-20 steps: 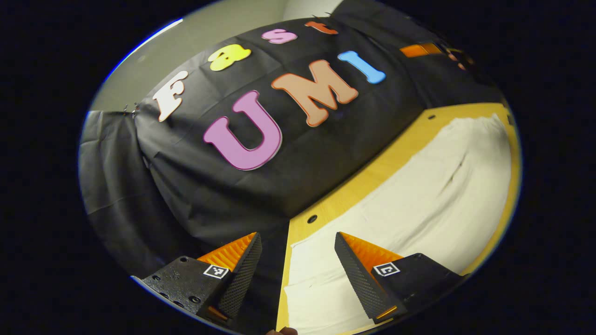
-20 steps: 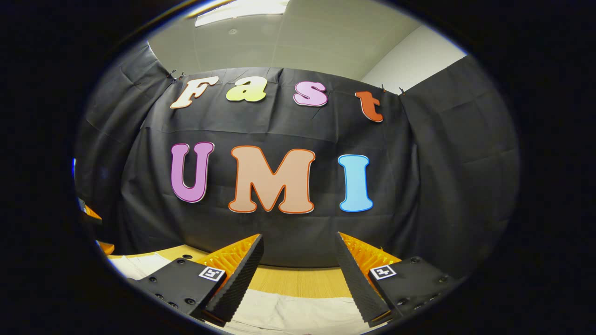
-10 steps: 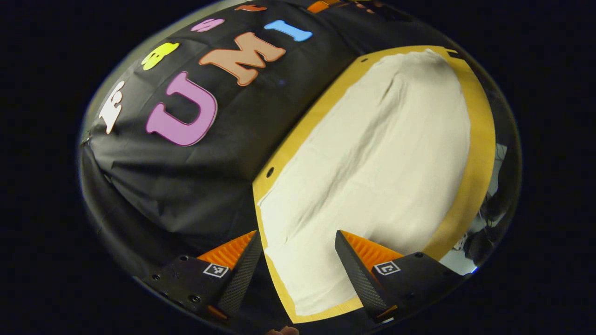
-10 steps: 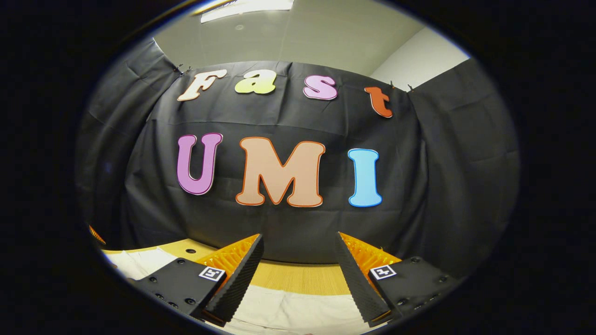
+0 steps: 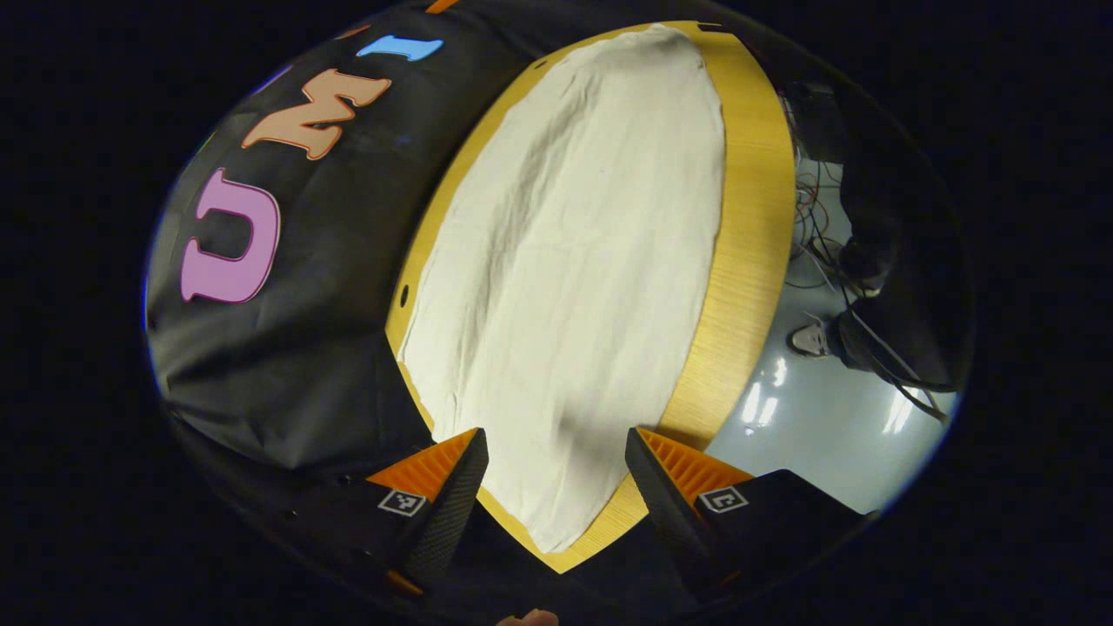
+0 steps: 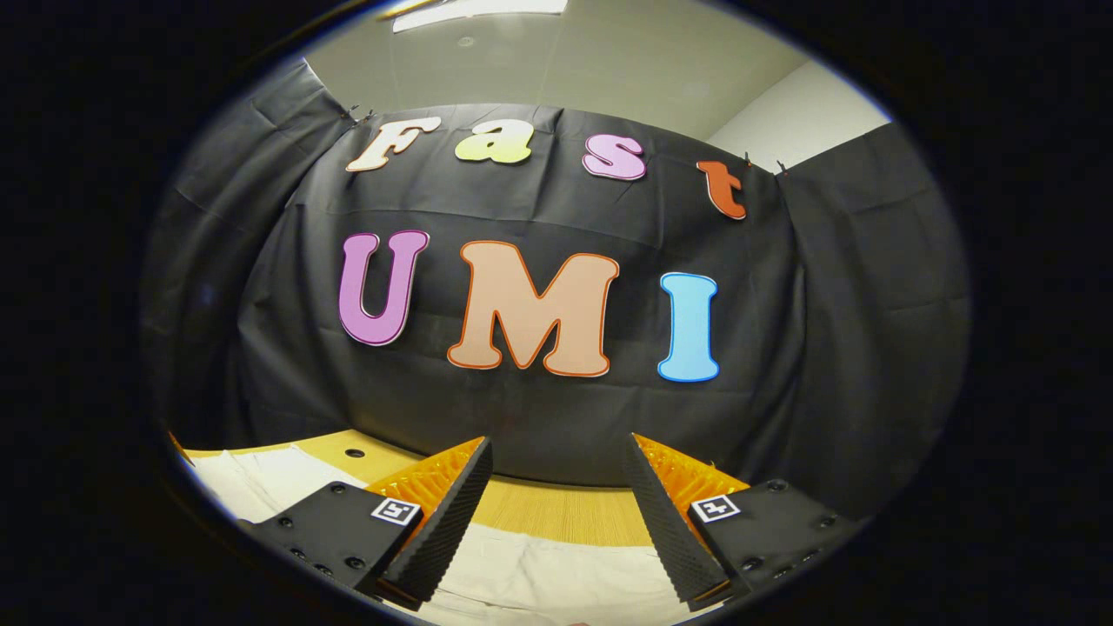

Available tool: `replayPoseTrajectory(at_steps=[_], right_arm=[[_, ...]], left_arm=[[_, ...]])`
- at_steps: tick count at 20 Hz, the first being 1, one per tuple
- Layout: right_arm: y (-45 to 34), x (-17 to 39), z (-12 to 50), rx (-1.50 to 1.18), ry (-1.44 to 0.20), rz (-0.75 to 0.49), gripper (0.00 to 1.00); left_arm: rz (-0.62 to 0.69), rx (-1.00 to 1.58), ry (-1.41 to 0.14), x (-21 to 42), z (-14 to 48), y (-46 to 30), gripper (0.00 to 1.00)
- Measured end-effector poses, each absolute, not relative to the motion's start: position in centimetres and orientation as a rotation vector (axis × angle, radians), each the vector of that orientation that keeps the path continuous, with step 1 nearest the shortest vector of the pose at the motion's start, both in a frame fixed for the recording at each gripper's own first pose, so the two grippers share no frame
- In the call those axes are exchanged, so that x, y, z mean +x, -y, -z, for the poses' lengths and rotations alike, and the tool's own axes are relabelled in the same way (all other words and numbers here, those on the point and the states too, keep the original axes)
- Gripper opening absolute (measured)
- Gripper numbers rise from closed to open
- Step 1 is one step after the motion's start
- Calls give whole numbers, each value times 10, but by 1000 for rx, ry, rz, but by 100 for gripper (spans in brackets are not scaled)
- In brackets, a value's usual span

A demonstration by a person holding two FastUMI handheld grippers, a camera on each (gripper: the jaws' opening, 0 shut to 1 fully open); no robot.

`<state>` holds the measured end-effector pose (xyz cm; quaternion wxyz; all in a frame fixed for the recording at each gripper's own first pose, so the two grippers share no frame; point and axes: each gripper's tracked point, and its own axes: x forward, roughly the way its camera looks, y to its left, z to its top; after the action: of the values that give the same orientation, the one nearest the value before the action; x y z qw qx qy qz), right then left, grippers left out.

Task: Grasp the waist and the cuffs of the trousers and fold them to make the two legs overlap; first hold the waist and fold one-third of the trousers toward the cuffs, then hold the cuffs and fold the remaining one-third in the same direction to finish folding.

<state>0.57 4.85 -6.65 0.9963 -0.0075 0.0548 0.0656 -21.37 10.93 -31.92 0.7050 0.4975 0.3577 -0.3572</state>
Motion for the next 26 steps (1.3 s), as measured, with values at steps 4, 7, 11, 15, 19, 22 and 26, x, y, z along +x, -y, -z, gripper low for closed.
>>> replayPoseTrajectory(at_steps=[4, 7, 11, 15, 19, 22, 26], right_arm=[[-42, 3, 70, -28, -116, -119, 97], [-37, 1, 74, -35, -124, -107, 97], [-27, -3, 80, -49, -135, -91, 97], [-15, -5, 85, -81, -146, -80, 97], [4, -16, 99, -153, -183, -84, 97], [23, -30, 117, -279, -224, -101, 97], [43, -62, 145, -500, -273, -195, 97]], left_arm=[[869, 1196, -799, -213, 333, -113, 93], [898, 1229, -794, -202, 336, -109, 93], [913, 1240, -797, -182, 342, -106, 92], [930, 1245, -817, -171, 351, -105, 72], [953, 1226, -880, -181, 358, -103, 35], [949, 1220, -896, -185, 360, -103, 10], [919, 1215, -890, -187, 361, -103, 0]])
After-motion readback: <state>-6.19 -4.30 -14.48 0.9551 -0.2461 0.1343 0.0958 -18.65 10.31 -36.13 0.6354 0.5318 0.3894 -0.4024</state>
